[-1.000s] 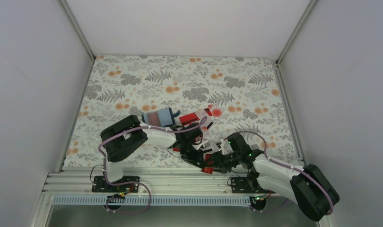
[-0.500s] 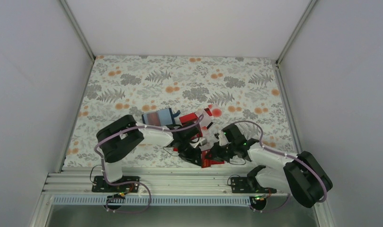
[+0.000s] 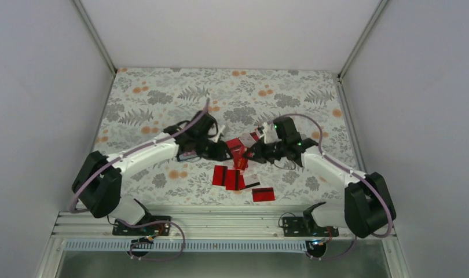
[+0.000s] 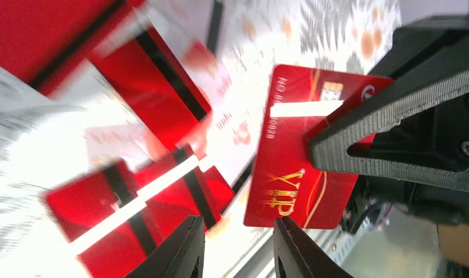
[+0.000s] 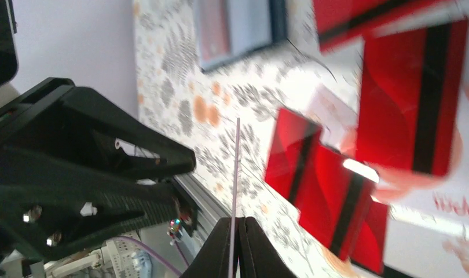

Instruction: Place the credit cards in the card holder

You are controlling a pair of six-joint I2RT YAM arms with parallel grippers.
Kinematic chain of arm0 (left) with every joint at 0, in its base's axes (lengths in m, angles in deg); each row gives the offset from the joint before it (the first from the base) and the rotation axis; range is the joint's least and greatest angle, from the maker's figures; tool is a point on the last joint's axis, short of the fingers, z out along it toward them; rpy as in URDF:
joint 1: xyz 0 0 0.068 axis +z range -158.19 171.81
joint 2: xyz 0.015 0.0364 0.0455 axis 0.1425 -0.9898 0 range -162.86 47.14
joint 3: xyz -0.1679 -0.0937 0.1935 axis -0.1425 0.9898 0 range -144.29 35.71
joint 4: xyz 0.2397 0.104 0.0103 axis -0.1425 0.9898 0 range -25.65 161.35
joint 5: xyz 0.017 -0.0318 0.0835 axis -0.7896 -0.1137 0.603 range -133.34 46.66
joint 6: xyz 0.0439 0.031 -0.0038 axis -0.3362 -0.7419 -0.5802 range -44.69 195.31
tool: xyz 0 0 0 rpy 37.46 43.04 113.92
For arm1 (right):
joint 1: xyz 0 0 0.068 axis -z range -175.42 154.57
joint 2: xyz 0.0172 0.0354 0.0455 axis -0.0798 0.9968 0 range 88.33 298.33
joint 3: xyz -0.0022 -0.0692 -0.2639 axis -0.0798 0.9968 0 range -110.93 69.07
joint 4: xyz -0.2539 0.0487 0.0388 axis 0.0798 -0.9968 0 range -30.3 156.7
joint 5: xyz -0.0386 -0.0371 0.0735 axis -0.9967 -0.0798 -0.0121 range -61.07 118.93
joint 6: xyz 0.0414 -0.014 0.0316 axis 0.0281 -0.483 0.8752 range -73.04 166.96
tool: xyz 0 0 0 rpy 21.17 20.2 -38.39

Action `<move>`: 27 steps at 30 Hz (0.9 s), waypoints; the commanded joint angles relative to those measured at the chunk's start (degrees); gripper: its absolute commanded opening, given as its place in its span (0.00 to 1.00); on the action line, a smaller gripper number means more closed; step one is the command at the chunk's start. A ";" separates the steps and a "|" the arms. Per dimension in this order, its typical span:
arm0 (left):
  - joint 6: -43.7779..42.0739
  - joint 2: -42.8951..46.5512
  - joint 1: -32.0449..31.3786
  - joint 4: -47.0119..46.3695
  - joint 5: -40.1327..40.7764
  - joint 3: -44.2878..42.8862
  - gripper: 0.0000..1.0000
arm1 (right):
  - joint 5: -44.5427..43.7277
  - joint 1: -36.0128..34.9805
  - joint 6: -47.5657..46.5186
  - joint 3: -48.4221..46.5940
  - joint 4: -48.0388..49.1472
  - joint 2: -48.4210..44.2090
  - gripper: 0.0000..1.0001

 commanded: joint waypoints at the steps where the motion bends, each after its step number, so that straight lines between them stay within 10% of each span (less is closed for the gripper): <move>1: -5.25 3.96 7.56 7.83 0.72 -5.00 0.34 | 6.40 2.58 -3.01 -8.70 -1.12 4.72 0.04; 14: -8.69 6.70 27.14 1.50 -22.29 -8.99 0.52 | 20.26 4.96 -1.00 -31.44 1.59 19.07 0.04; 27: -6.20 3.15 30.31 -8.14 -35.07 -14.05 0.49 | 32.73 5.06 -3.84 -46.95 -1.76 29.40 0.04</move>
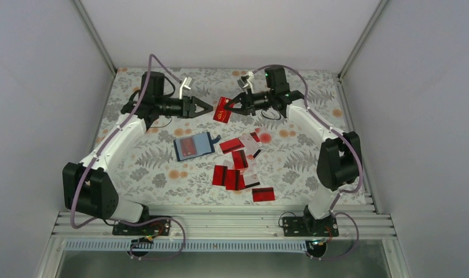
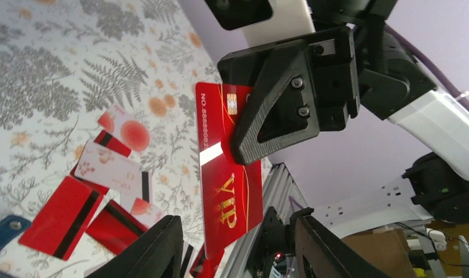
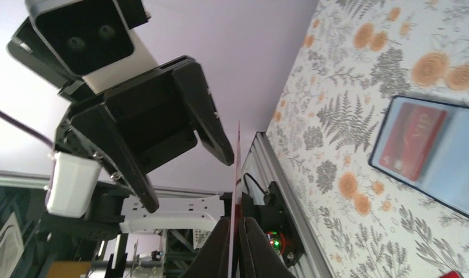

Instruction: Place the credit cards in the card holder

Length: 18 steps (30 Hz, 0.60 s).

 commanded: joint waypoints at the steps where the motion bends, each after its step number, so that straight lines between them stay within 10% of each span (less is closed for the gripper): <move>1: 0.60 -1.98 1.13 -4.02 -5.93 -2.36 0.48 | 7.07 0.47 -2.31 -4.06 -1.78 2.03 0.04; 18: -2.19 -8.11 1.11 -0.73 -10.35 -7.01 0.36 | 10.65 -0.37 -1.85 -6.79 -0.53 3.96 0.04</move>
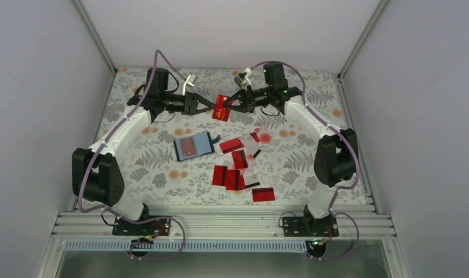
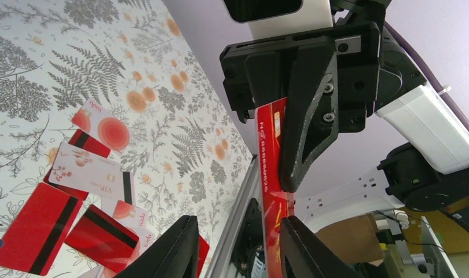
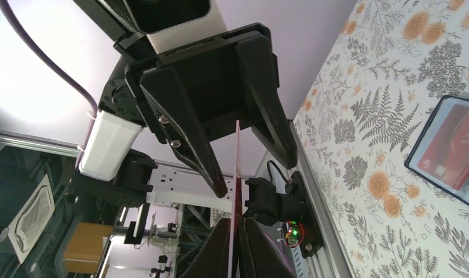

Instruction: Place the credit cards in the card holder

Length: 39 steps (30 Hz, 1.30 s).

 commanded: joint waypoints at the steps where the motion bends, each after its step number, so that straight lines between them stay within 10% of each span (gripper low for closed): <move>1: -2.28 -1.66 0.20 1.52 -3.60 -3.30 0.36 | 2.33 -0.49 -0.37 -2.18 -0.08 0.71 0.04; 24: -0.31 -2.29 -2.16 -0.76 -7.61 -2.87 0.02 | 2.16 -2.92 -4.68 -4.61 -5.25 1.63 0.05; 29: 0.45 -0.11 -1.64 0.51 -3.28 0.04 0.02 | -5.24 -2.84 -9.18 -6.92 -12.58 2.52 0.57; 39: -3.42 4.74 4.33 9.91 13.28 14.44 0.02 | -20.95 -3.44 -9.16 -4.26 -13.99 4.58 0.62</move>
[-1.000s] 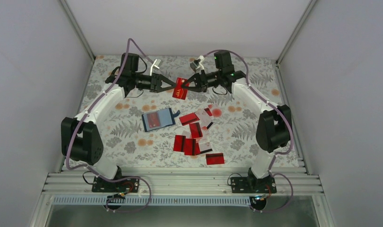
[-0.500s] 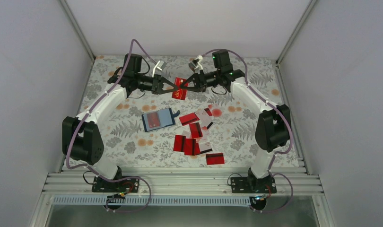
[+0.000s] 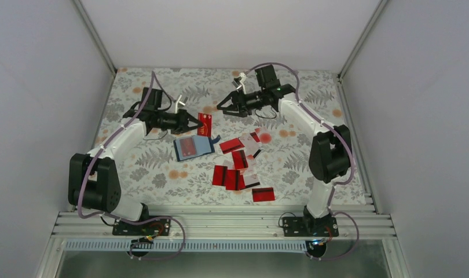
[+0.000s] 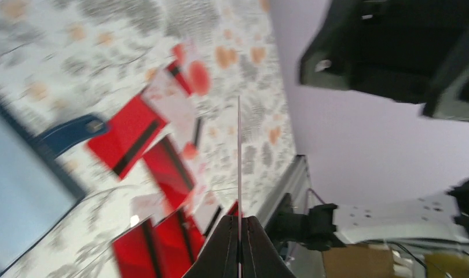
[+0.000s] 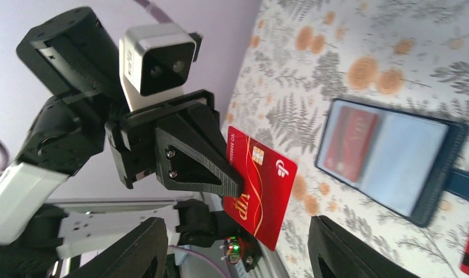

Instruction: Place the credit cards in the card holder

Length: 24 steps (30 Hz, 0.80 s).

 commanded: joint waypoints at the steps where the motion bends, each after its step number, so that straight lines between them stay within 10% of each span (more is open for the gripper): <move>1: -4.82 1.04 1.27 7.90 9.30 3.50 0.02 | -6.52 -1.31 -1.11 0.97 -1.48 1.75 0.62; 24: -10.94 -6.34 5.98 13.50 19.82 9.12 0.02 | -12.05 -10.64 1.87 -6.26 -0.66 16.26 0.49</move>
